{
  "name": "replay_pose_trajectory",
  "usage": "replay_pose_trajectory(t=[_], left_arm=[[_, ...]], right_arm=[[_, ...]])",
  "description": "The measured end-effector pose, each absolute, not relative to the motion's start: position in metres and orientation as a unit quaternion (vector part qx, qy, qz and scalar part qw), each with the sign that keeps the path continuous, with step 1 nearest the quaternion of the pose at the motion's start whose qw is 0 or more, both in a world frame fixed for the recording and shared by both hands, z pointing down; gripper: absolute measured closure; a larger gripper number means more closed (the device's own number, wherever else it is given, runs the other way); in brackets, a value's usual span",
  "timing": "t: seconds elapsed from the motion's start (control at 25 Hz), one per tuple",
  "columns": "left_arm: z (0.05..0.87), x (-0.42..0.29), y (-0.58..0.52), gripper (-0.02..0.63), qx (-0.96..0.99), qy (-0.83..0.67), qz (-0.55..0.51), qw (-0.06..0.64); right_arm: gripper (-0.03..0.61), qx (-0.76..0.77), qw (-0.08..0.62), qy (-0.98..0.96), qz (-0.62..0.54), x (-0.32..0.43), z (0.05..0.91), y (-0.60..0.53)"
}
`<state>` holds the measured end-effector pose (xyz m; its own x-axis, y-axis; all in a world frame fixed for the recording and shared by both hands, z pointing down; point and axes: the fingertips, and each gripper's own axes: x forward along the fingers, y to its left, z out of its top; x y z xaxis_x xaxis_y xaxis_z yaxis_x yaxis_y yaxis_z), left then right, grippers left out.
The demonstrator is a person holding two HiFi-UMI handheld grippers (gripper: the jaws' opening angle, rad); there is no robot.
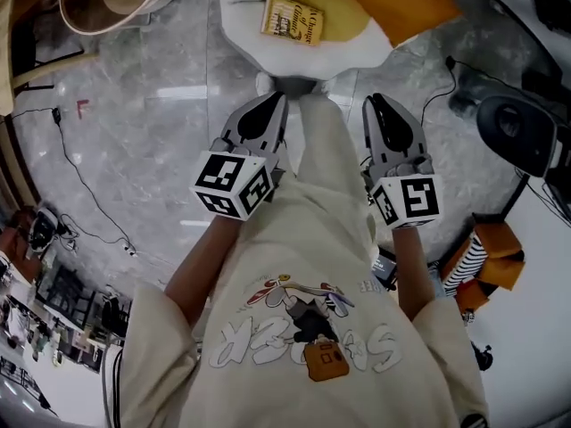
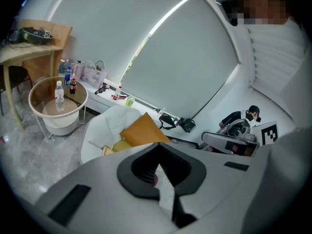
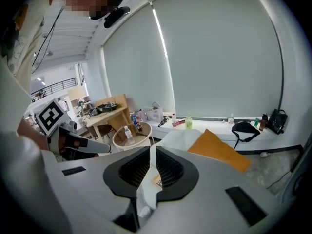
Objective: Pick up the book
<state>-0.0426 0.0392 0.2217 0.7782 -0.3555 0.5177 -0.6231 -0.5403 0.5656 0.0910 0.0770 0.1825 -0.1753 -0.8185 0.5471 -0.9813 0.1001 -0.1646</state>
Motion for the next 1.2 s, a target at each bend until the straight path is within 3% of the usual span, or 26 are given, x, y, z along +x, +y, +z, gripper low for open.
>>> replay_pose_trajectory(t=[0.6, 1.2], left_arm=[[0.341, -0.004, 0.018, 0.606, 0.786, -0.421, 0.191, 0.410], [0.462, -0.015, 0.014, 0.603, 0.720, -0.470, 0.161, 0.485]], right_arm=[[0.524, 0.467, 0.184, -0.823, 0.264, 0.109, 0.291, 0.030], [0.523, 0.382, 0.237, -0.855, 0.258, 0.088, 0.397, 0.010]])
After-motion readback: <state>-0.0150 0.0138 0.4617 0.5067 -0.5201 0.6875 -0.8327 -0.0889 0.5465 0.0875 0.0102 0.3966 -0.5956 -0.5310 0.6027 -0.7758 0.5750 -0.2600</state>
